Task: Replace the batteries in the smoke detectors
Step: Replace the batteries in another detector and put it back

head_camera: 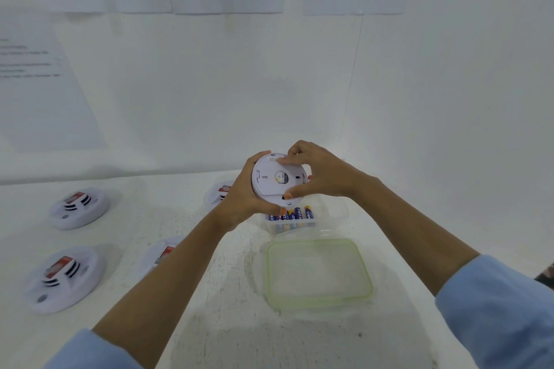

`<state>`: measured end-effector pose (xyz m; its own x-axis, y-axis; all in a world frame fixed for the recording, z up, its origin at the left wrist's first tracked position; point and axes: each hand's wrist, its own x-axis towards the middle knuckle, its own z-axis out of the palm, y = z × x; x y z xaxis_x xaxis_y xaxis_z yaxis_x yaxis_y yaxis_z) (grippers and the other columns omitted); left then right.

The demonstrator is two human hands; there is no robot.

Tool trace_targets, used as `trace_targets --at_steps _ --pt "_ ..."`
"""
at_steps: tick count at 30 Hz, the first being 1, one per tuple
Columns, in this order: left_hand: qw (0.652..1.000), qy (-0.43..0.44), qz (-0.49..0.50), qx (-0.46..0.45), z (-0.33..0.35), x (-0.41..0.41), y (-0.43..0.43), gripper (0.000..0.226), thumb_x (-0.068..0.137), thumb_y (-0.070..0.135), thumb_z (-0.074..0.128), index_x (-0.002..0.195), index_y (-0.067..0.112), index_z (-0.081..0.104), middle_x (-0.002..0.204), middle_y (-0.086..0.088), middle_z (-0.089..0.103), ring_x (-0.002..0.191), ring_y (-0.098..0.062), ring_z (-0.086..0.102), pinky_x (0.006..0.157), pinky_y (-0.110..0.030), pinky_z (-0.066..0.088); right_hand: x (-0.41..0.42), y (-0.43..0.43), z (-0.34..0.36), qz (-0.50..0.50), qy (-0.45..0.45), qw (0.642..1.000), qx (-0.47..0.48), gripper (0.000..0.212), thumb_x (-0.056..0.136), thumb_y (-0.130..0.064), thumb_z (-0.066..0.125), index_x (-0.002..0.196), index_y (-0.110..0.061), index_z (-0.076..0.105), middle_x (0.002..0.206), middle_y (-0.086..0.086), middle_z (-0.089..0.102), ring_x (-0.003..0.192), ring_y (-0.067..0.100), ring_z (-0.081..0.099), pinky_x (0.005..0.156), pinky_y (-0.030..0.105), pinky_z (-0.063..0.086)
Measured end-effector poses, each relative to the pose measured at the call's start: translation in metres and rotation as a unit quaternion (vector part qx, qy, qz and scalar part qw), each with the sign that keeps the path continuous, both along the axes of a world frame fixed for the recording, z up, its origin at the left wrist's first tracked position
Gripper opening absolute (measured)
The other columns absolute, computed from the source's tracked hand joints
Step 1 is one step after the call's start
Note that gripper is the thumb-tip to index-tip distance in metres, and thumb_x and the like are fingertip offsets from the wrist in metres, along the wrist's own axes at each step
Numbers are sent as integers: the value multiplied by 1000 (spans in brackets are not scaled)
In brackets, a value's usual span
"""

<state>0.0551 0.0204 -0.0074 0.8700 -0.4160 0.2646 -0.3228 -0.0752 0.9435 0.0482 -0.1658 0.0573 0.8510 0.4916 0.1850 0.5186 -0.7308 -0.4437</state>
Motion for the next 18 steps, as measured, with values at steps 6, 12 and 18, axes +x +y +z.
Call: trace_targets --at_steps 6,12,18 --pt "1000 0 3 4 -2 1 1 98 51 -1 79 133 21 31 127 3 47 107 3 53 81 -19 51 1 2 -3 0 -16 1000 4 67 68 -32 80 128 -13 55 104 -6 41 99 11 41 83 18 32" --pt "1000 2 6 1 -2 0 2 100 50 -1 79 136 17 31 131 -2 46 113 -5 52 82 -22 52 2 2 -5 4 -19 1000 16 63 68 -31 80 124 -12 58 103 -3 43 99 14 44 82 20 36" --pt "1000 1 8 -4 -1 0 2 99 50 -4 78 134 20 31 128 -1 46 106 4 53 78 -17 51 2 1 -11 6 -28 999 25 65 71 -32 78 128 -12 54 104 -3 40 101 15 40 81 14 35"
